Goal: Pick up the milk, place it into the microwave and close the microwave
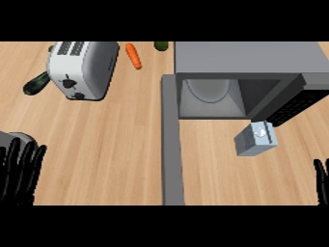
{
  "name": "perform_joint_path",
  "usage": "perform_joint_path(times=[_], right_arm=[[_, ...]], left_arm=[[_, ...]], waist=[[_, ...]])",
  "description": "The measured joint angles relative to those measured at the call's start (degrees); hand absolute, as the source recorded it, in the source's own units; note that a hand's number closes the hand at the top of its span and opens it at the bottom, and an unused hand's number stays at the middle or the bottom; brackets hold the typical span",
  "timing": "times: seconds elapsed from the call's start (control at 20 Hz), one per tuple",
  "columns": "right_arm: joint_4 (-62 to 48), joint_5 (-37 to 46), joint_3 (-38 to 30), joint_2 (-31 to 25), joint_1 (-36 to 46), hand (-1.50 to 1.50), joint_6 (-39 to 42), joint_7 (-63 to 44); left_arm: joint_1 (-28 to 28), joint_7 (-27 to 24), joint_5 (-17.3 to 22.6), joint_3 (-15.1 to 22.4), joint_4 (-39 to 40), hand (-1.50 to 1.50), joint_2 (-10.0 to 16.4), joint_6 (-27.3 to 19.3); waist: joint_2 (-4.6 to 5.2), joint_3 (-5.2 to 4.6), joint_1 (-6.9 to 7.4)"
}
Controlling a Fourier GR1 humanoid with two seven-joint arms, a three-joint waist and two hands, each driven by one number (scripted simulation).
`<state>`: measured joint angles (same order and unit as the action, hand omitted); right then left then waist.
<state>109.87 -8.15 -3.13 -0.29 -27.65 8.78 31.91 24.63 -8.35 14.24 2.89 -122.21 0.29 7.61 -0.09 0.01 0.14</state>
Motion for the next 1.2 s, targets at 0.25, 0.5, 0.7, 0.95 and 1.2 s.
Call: perform_joint_path(times=[0.25, 0.5, 0.7, 0.95, 1.2], right_arm=[[-7.42, 0.98, 0.13, 0.18, 4.74, -1.5, -2.5, 2.4], [-18.42, -0.21, -2.98, -0.05, 10.3, -1.5, -5.5, 6.78], [-25.43, -0.46, -5.49, -0.05, 15.87, -1.5, -8.12, 7.33], [-37.99, 0.16, -8.35, -1.12, 20.81, -1.5, -8.01, 14.24], [-50.9, 0.43, -10.93, -3.53, 26.33, -1.5, -6.36, 21.25]], left_arm=[[2.24, -3.73, 0.36, -1.02, 1.82, -1.5, 0.16, 2.4], [5.22, -5.63, 1.03, -1.04, 0.78, -1.5, 0.51, 3.57], [7.43, -7.66, 1.21, -1.27, 1.55, -1.5, 0.44, 5.17], [9.04, -8.69, 1.5, -1.73, 1.4, -1.5, 0.52, 6.45], [9.36, -9.86, 3.0, -3.24, 2.13, -1.5, 1.22, 7.71]], waist=[[0.03, -0.01, 0.08], [0.05, 0.0, 0.29], [0.07, 0.01, 0.31], [0.08, 0.01, 0.33], [0.11, 0.03, 0.36]])
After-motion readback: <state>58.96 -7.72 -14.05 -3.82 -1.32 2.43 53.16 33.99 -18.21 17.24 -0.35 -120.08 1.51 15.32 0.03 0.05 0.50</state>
